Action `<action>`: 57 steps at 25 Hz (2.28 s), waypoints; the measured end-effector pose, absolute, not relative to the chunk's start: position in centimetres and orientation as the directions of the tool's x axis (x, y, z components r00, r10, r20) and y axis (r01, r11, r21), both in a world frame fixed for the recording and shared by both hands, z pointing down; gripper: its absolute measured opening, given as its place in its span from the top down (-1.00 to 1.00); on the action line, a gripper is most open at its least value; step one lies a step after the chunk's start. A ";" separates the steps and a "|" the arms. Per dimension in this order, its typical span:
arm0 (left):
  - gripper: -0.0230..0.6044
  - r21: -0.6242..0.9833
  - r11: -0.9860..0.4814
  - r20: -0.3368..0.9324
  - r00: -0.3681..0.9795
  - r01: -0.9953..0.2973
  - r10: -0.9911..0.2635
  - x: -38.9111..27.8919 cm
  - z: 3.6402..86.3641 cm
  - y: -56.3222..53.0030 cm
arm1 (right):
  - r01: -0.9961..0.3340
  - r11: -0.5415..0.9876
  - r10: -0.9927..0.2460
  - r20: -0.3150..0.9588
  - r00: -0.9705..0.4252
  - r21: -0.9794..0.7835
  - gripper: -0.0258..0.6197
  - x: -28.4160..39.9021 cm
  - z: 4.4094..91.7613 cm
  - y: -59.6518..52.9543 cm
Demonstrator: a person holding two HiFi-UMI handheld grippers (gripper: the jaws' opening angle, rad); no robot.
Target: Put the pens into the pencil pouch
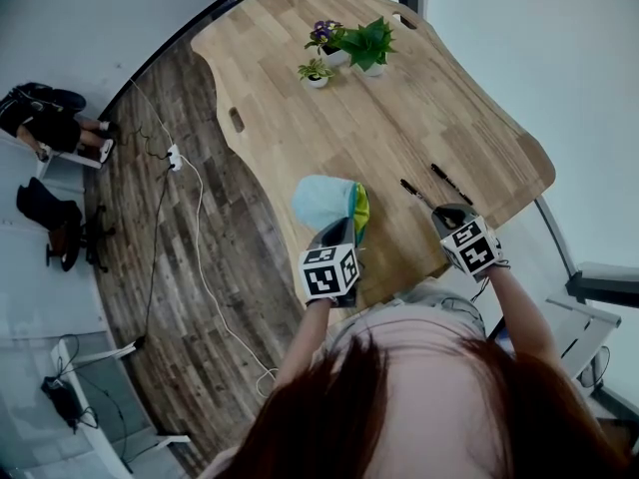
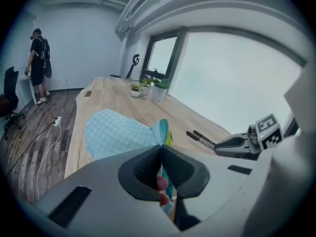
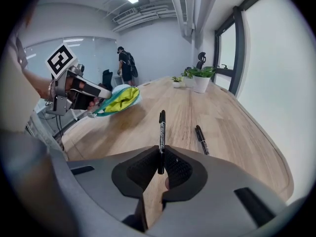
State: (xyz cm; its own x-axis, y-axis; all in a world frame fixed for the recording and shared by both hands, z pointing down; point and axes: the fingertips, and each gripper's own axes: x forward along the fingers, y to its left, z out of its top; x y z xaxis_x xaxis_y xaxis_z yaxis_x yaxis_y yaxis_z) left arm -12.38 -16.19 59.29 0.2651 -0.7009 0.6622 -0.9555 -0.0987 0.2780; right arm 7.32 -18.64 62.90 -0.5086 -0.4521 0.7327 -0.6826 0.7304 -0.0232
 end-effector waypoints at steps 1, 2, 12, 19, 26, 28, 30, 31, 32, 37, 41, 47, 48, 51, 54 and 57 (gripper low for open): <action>0.90 0.281 -0.102 0.655 0.269 -0.954 -0.706 -12.3 58.9 -16.3 | -0.681 0.732 -0.459 0.724 -0.515 -0.020 0.82 7.3 62.4 -18.7; 0.90 0.284 -0.106 0.649 0.272 -0.953 -0.711 -12.3 58.5 -16.4 | -0.680 0.733 -0.464 0.716 -0.521 -0.020 0.82 7.2 61.9 -18.8; 0.90 0.295 -0.125 0.604 0.287 -0.947 -0.743 -11.6 55.6 -17.4 | -0.652 0.757 -0.473 0.656 -0.588 -0.038 0.82 6.6 57.1 -19.0; 0.90 0.299 -0.136 0.586 0.294 -0.944 -0.755 -11.2 54.0 -17.7 | -0.604 0.796 -0.457 0.624 -0.634 -0.031 0.82 5.8 53.7 -18.2; 0.90 0.287 -0.157 0.576 0.301 -0.945 -0.760 -10.9 53.1 -17.8 | -0.531 0.847 -0.400 0.622 -0.673 -0.029 0.82 4.5 51.3 -17.0; 0.90 0.283 -0.165 0.573 0.304 -0.945 -0.761 -10.7 52.8 -17.9 | -0.510 0.860 -0.380 0.631 -0.676 -0.028 0.82 4.1 50.8 -16.7; 0.90 0.279 -0.172 0.569 0.307 -0.945 -0.763 -10.7 52.5 -18.0 | -0.492 0.871 -0.364 0.642 -0.675 -0.024 0.82 3.7 50.6 -16.6; 0.90 0.279 -0.175 0.567 0.309 -0.944 -0.764 -10.6 52.4 -18.0 | -0.485 0.874 -0.359 0.648 -0.672 -0.019 0.82 3.6 50.4 -16.6; 0.90 0.278 -0.178 0.565 0.311 -0.944 -0.764 -10.6 52.3 -18.0 | -0.479 0.877 -0.356 0.653 -0.669 -0.013 0.82 3.5 50.3 -16.7; 0.90 0.269 -0.196 0.560 0.319 -0.943 -0.765 -10.3 51.9 -17.9 | -0.453 0.891 -0.335 0.690 -0.642 0.010 0.82 2.9 50.0 -16.6; 0.90 0.253 -0.218 0.556 0.326 -0.942 -0.764 -9.8 51.5 -17.9 | -0.417 0.908 -0.309 0.730 -0.609 0.036 0.82 2.5 50.4 -16.5; 0.90 0.228 -0.267 0.556 0.351 -0.936 -0.753 -8.7 51.1 -17.7 | -0.360 0.931 -0.270 0.784 -0.559 0.064 0.82 1.7 51.0 -16.2; 0.90 0.222 -0.278 0.557 0.356 -0.934 -0.751 -8.5 51.0 -17.7 | -0.351 0.934 -0.263 0.793 -0.550 0.066 0.82 1.6 51.1 -16.2; 0.90 0.211 -0.305 0.559 0.371 -0.929 -0.742 -7.8 50.8 -17.7 | -0.332 0.941 -0.246 0.814 -0.527 0.070 0.82 1.4 51.2 -16.3; 0.90 0.211 -0.331 0.557 0.391 -0.920 -0.733 -7.1 50.6 -17.6 | -0.312 0.947 -0.234 0.830 -0.506 0.077 0.82 1.1 51.3 -16.3; 0.90 0.210 -0.361 0.555 0.414 -0.909 -0.721 -6.3 50.5 -17.5 | -0.291 0.953 -0.224 0.843 -0.490 0.084 0.82 0.8 51.4 -16.2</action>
State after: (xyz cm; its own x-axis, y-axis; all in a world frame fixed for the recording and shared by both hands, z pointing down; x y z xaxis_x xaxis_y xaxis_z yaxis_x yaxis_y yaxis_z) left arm -6.27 -17.49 50.47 0.4145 -0.7210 0.5554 -0.9088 -0.3606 0.2100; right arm 0.78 -16.22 51.45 -0.4897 -0.2235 0.8428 -0.2912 0.9530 0.0836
